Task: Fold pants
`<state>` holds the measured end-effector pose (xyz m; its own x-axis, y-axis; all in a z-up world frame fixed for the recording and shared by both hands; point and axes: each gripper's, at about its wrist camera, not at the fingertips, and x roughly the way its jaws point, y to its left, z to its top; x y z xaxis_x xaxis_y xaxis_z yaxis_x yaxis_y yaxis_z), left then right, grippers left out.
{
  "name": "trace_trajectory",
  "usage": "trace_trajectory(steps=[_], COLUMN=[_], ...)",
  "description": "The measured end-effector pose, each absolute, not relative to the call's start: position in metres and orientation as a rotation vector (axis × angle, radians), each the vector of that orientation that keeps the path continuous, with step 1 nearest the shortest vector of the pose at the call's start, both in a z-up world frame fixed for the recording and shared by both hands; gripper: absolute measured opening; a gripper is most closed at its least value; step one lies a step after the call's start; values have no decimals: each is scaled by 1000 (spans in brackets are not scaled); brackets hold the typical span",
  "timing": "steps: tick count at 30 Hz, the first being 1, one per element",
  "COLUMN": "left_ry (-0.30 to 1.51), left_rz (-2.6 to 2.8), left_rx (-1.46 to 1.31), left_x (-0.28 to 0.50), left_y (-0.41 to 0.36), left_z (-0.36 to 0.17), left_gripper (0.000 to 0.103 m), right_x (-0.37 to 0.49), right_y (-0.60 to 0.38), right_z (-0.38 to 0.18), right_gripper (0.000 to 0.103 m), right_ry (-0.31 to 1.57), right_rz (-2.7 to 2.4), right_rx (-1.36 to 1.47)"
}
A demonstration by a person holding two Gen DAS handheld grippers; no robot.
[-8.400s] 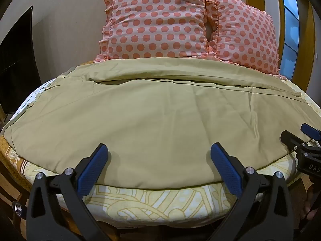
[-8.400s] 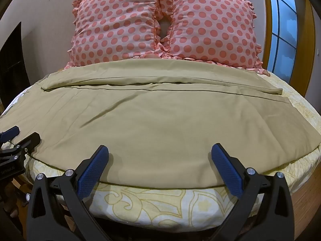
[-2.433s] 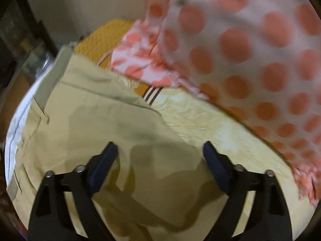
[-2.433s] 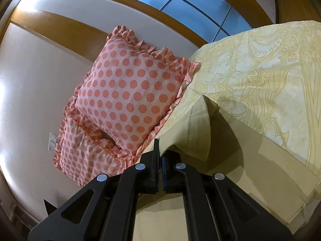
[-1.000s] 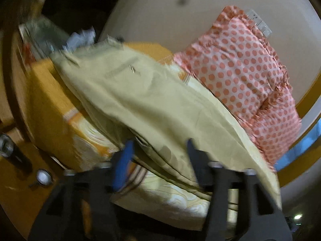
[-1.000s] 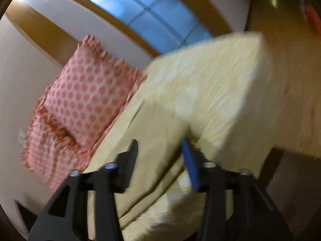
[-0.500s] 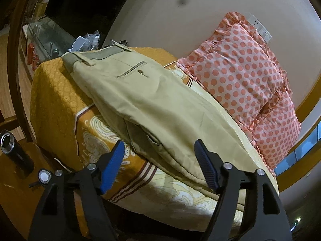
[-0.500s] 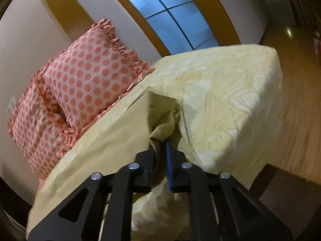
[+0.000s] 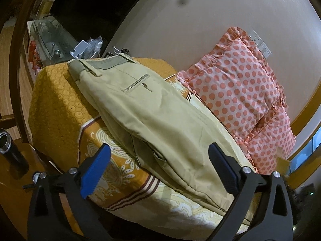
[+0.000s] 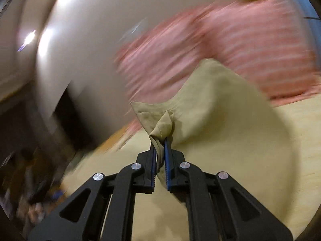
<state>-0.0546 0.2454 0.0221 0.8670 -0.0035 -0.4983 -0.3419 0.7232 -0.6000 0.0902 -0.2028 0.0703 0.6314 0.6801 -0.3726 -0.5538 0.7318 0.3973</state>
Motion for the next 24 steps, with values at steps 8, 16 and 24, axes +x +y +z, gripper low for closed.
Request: trace_trajectory(steps=[8,16,24], left_ry=[500,577,481], left_rz=[237,359,417], left_rx=[-799,-980,-999], left_x=[-52,-34,-52], left_y=[266,309,315], left_z=[15,-9,13], left_gripper=[101,101,97], right_x=[60,67,70], right_y=[-135,-184,-200], right_z=[32,41,36], right_gripper=[89,89,89], right_ry=[699,677,673], right_rz=[853,781,768], right_rx=[56,227,257])
